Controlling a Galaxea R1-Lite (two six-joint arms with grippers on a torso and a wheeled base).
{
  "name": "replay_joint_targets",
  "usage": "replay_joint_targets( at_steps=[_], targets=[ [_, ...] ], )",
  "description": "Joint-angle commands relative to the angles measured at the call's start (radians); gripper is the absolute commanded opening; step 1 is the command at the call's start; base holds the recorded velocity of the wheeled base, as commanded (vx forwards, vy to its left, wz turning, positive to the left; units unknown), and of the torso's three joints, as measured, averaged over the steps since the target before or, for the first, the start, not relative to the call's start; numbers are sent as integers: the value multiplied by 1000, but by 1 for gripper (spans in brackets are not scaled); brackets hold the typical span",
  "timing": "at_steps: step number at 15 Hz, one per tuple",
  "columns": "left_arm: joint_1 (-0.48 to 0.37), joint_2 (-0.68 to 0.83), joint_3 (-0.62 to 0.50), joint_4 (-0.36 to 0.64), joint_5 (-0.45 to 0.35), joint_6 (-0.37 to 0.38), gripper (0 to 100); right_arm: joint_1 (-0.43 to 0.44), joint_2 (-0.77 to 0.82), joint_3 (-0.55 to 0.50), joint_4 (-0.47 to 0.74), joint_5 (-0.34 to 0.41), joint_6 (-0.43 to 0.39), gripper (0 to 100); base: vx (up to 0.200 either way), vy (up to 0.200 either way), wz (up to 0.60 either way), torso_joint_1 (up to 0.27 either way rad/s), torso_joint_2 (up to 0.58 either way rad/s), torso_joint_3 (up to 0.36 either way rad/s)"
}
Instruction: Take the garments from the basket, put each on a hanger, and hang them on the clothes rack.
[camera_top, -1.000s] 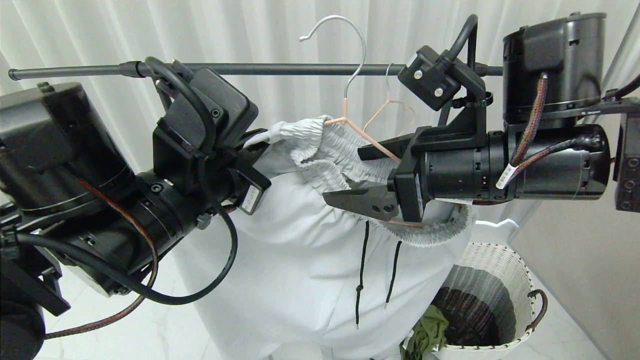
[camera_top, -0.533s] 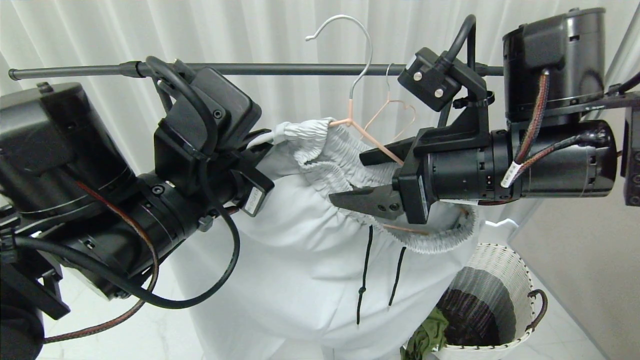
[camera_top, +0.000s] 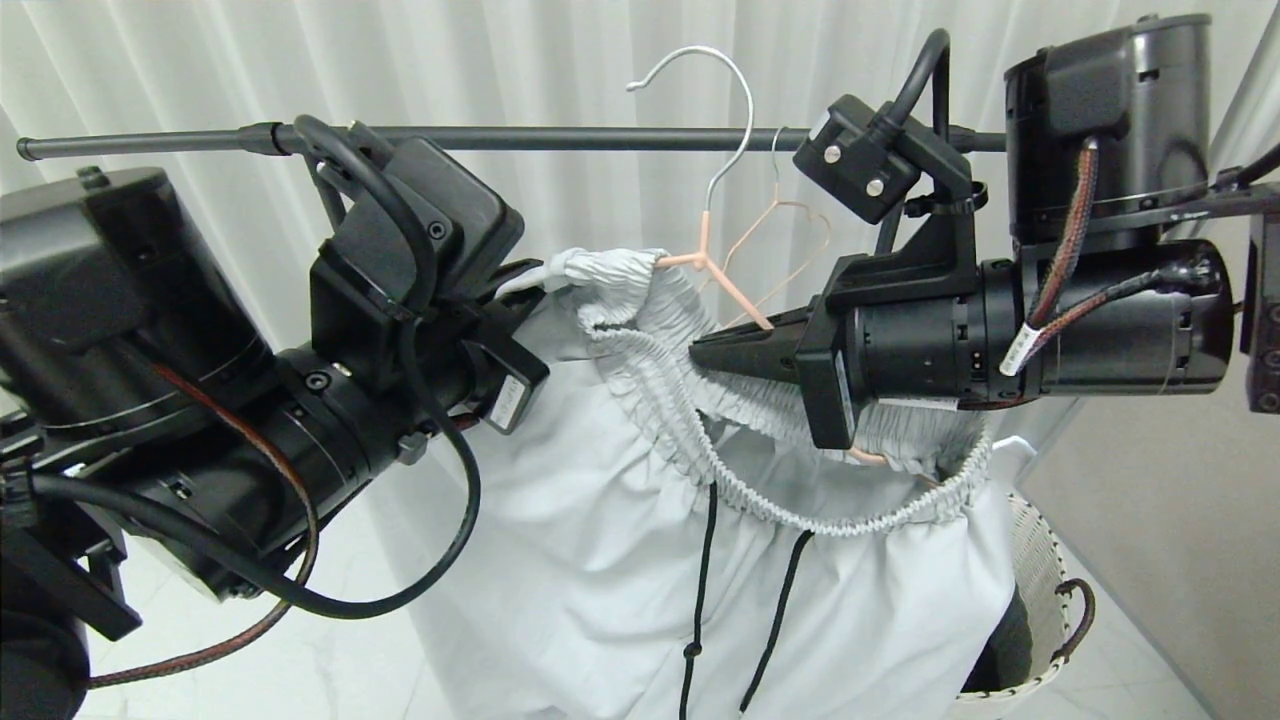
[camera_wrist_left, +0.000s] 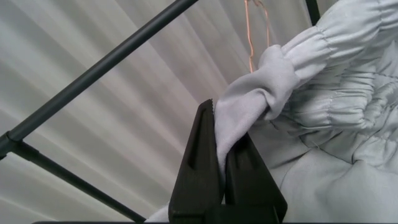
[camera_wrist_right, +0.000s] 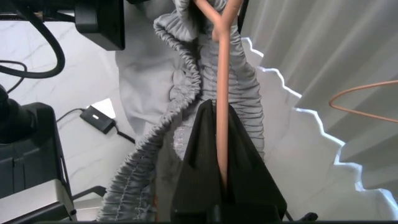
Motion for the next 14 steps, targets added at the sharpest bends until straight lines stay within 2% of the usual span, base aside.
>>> replay_joint_targets(
  at_steps=[1,3,4,7,14],
  targets=[
    [0,0,2,-1,-1,-1,0,0,0,0,-3,-2,0,0,0,0,0,0,0,0],
    [0,0,2,0,-1,1,0,1,-4,1,-5,-4,-3,0,0,0,0,0,0,0],
    [0,0,2,0,-1,1,100,1,-4,0,-8,-4,-14,0,0,0,0,0,0,0],
    [13,-10,14,-1,2,1,100,1,-7,0,-35,-1,-26,0,0,0,0,0,0,0],
    [89,-108,132,0,-1,-5,100,-8,-17,-3,-81,-5,-27,0,0,0,0,0,0,0]
  ],
)
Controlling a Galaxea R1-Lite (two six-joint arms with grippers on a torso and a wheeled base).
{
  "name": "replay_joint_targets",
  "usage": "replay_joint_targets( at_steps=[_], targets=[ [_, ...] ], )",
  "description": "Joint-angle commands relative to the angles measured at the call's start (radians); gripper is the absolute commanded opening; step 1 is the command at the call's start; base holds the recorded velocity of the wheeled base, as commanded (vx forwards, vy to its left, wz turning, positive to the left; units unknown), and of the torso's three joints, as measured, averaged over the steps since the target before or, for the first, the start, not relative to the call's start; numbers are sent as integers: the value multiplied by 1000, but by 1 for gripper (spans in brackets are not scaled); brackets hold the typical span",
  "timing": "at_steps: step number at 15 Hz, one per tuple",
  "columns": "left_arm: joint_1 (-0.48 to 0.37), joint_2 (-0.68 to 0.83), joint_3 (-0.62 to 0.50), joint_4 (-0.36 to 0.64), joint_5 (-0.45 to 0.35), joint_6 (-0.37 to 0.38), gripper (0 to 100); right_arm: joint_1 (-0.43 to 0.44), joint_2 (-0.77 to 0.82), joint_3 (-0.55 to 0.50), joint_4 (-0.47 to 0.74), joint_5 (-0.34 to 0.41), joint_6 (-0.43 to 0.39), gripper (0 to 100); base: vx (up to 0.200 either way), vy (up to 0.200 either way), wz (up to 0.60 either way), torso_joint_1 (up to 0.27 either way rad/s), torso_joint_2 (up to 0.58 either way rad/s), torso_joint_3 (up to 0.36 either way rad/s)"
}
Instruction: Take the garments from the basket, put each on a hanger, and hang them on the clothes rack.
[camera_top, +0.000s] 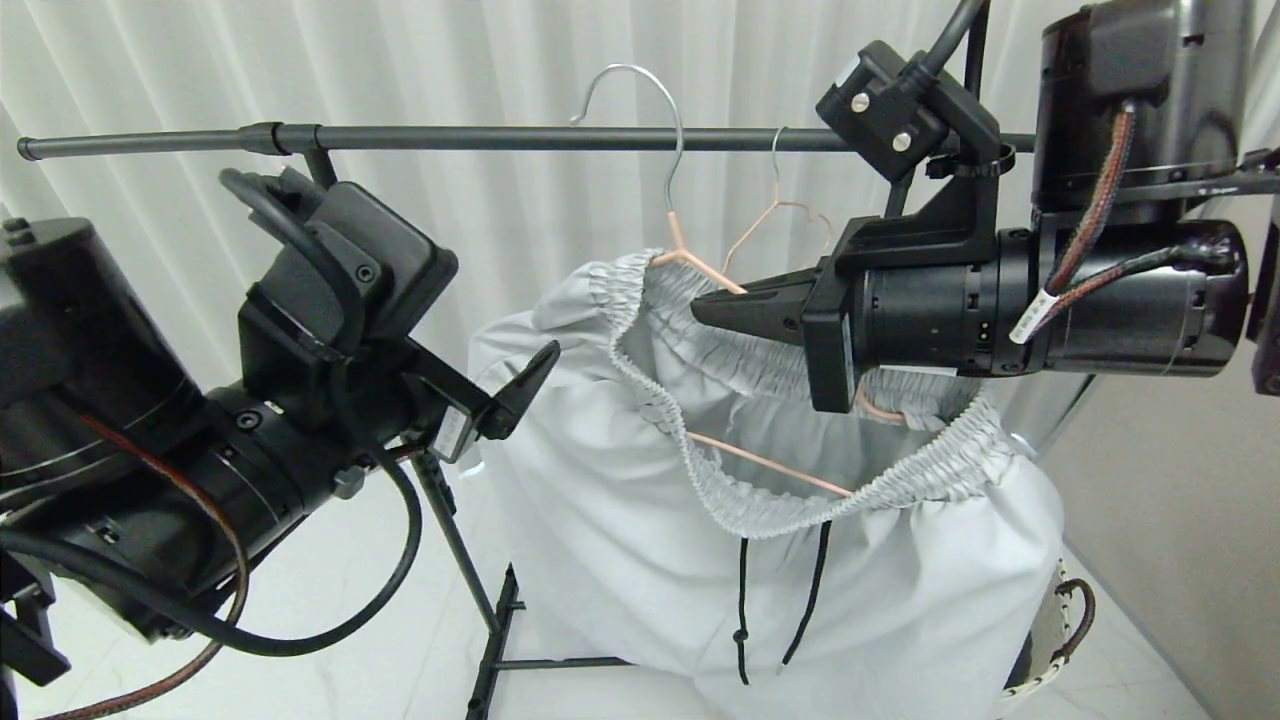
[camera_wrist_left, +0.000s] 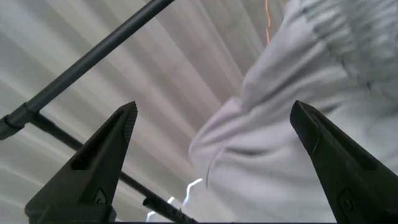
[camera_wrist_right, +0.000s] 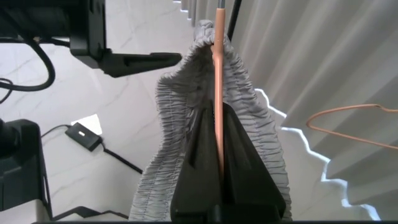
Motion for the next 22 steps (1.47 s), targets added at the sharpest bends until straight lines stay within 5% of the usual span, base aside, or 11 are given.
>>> replay_joint_targets(
  at_steps=[1,4,7,11,14,22],
  targets=[
    [19,-53,41,1,0,-3,100,-3,-11,-2,0,-1,-1,0,0,0,0,0,0,0],
    [34,-124,117,1,0,-16,100,-15,-26,-1,0,1,-25,0,0,0,0,0,0,0],
    [146,-162,215,1,-42,-108,100,-17,-45,-2,6,4,-90,0,0,0,0,0,0,0],
    [402,-113,261,3,-378,-138,100,-15,-58,-33,12,11,-116,0,0,0,0,0,0,0],
    [442,-70,252,1,-507,-186,100,0,-72,-39,14,39,-114,0,0,0,0,0,0,0],
    [470,10,245,-4,-516,-250,100,91,-97,-28,12,42,-114,0,0,0,0,0,0,0]
  ],
)
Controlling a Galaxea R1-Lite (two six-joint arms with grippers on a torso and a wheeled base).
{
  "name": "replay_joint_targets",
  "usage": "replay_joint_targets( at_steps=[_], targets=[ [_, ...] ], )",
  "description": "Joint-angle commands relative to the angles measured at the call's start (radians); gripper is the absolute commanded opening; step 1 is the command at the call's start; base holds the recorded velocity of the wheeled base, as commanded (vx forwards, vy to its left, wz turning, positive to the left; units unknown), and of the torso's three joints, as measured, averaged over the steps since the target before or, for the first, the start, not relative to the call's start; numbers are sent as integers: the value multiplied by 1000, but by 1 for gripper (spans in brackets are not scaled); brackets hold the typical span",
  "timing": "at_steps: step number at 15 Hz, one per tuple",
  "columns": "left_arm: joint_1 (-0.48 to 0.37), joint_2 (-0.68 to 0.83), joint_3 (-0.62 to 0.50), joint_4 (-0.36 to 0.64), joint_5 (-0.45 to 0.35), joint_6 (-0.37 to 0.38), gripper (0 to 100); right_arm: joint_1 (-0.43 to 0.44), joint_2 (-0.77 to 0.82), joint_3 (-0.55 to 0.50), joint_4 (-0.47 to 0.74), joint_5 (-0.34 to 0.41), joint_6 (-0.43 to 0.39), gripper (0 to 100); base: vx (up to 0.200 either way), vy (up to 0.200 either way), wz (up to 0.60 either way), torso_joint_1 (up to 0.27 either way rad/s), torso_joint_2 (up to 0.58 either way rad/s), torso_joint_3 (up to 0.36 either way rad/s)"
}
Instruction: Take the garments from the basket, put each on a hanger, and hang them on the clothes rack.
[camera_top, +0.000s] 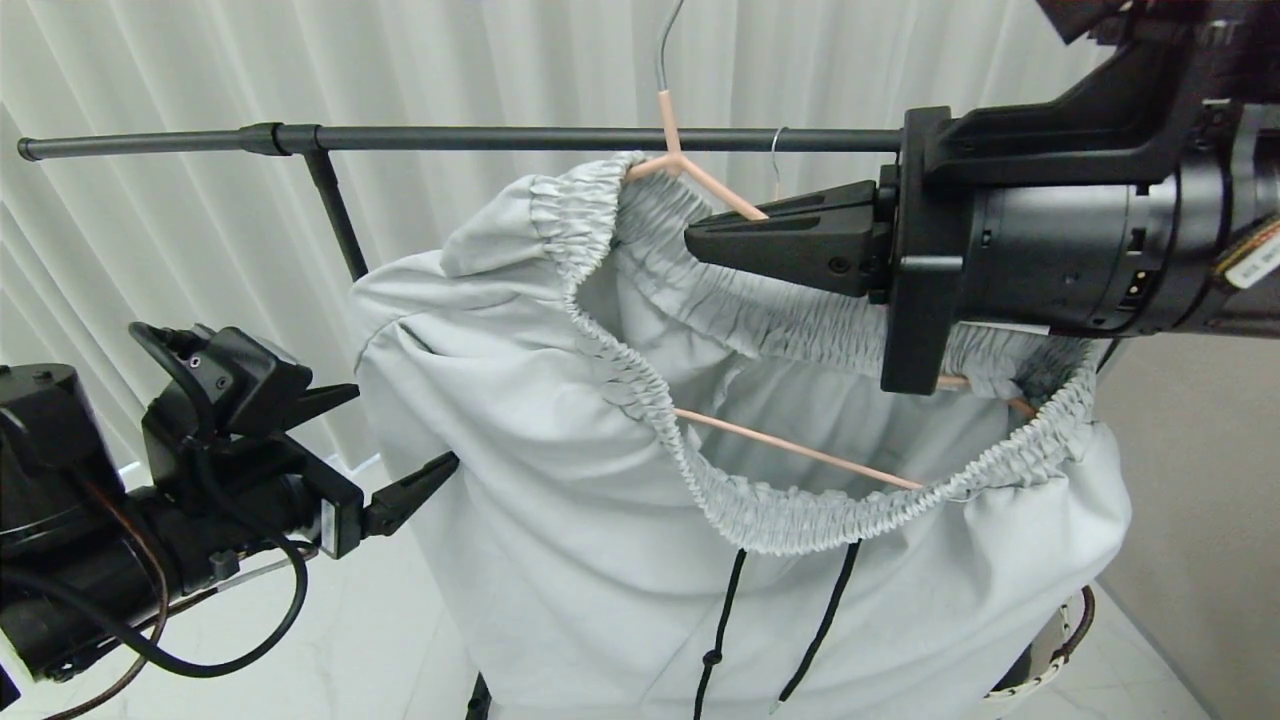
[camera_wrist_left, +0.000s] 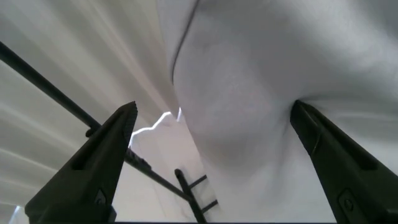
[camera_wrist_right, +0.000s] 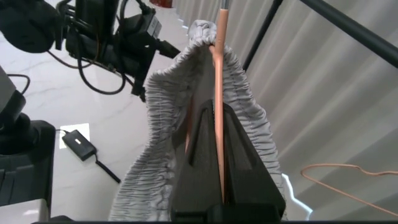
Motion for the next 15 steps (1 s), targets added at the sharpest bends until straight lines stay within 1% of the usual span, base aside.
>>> replay_joint_targets(
  at_steps=[1,2,3,5,8,11,15],
  targets=[
    [0,24,-4,-13,-1,0,100,5,-4,0,0,0,0,0,0,0,0,0,0,0],
    [0,32,-3,-23,-1,-2,100,5,-4,0,0,0,0,0,0,0,0,0,0,0],
    [0,36,-3,-26,-1,0,0,5,-4,0,0,0,0,0,0,0,0,0,0,0],
    [8,43,3,-28,-1,0,0,5,-4,0,0,-2,0,0,0,0,0,0,0,0],
    [51,55,8,-26,-1,1,0,2,-7,-3,0,-5,0,0,0,0,0,0,0,0],
    [142,78,8,-28,4,8,0,-9,-15,-7,0,-8,1,0,0,0,0,0,0,0],
    [218,96,17,-36,12,14,0,-47,-15,-15,0,-8,1,0,0,0,0,0,0,0]
  ],
)
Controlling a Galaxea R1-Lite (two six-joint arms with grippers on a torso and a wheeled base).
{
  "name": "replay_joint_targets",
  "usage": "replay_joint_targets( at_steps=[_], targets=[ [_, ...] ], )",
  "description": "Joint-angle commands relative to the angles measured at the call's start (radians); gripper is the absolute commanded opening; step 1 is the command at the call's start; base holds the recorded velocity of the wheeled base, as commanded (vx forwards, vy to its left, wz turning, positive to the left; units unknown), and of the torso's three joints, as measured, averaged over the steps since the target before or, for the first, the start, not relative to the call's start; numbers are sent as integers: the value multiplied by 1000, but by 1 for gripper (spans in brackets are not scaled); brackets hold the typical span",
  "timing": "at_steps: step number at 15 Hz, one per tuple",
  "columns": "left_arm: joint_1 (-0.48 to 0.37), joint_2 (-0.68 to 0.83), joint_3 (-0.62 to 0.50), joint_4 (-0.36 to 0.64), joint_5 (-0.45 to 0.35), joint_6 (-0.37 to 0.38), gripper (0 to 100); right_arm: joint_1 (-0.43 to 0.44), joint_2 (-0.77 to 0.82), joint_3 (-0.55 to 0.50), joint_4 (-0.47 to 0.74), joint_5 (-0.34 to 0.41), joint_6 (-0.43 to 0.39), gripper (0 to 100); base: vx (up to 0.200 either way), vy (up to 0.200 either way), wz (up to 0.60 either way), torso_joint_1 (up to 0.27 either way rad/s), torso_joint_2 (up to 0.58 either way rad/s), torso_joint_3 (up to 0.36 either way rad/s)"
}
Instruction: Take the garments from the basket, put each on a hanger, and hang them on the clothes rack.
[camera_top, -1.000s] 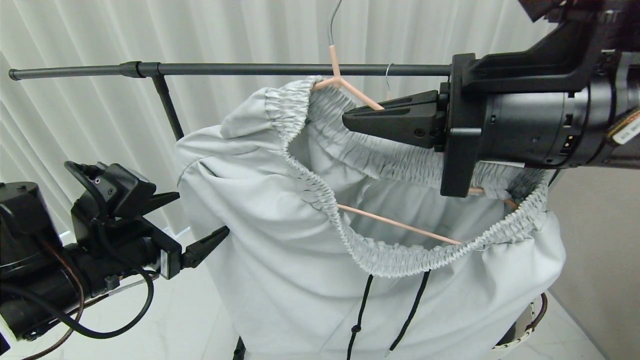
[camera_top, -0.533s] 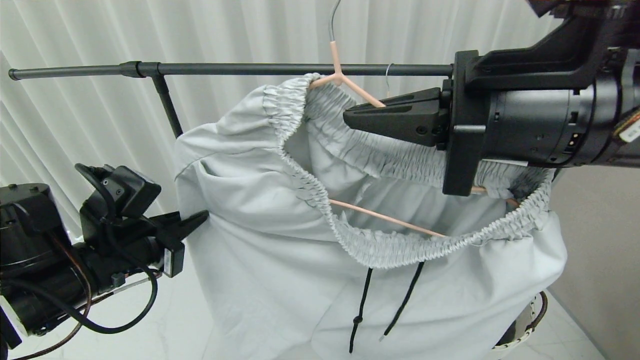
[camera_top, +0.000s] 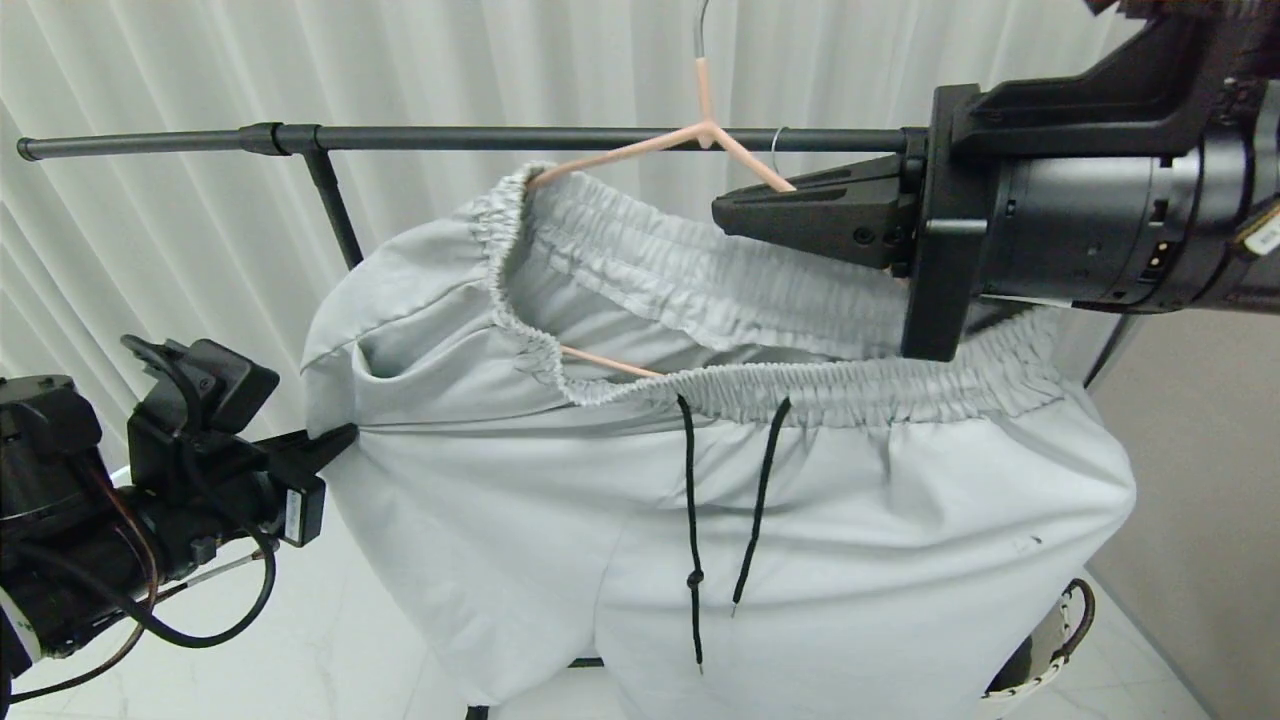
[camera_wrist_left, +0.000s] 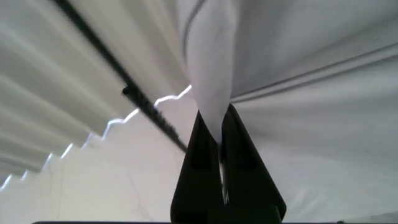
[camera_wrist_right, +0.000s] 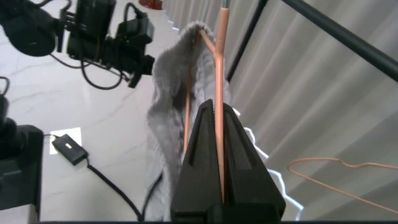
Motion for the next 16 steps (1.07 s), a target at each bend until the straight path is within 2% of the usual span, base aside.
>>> replay_joint_targets(
  at_steps=[1,3,6,7,9,12,16],
  targets=[
    [39,14,21,-10,2,16,0,-20,2,-15,2,1,0,0,0,0,0,0,0,0],
    [62,14,53,-33,0,82,0,-26,9,-34,2,1,-1,0,0,0,0,0,0,0],
    [49,8,55,-91,-6,100,0,-26,18,-34,2,2,-1,0,0,0,0,0,0,0],
    [46,5,58,-108,-7,100,100,-26,25,-35,-1,1,0,0,0,0,0,0,0,0],
    [39,-17,67,-126,-9,99,100,-28,38,-38,-6,-4,2,0,0,0,0,0,0,0],
    [39,-107,115,-129,-23,99,100,-39,71,-58,-1,-55,11,0,0,0,0,0,0,0],
    [39,-222,162,-128,-27,99,100,-40,124,-110,2,-130,103,0,0,0,0,0,0,0]
  ],
)
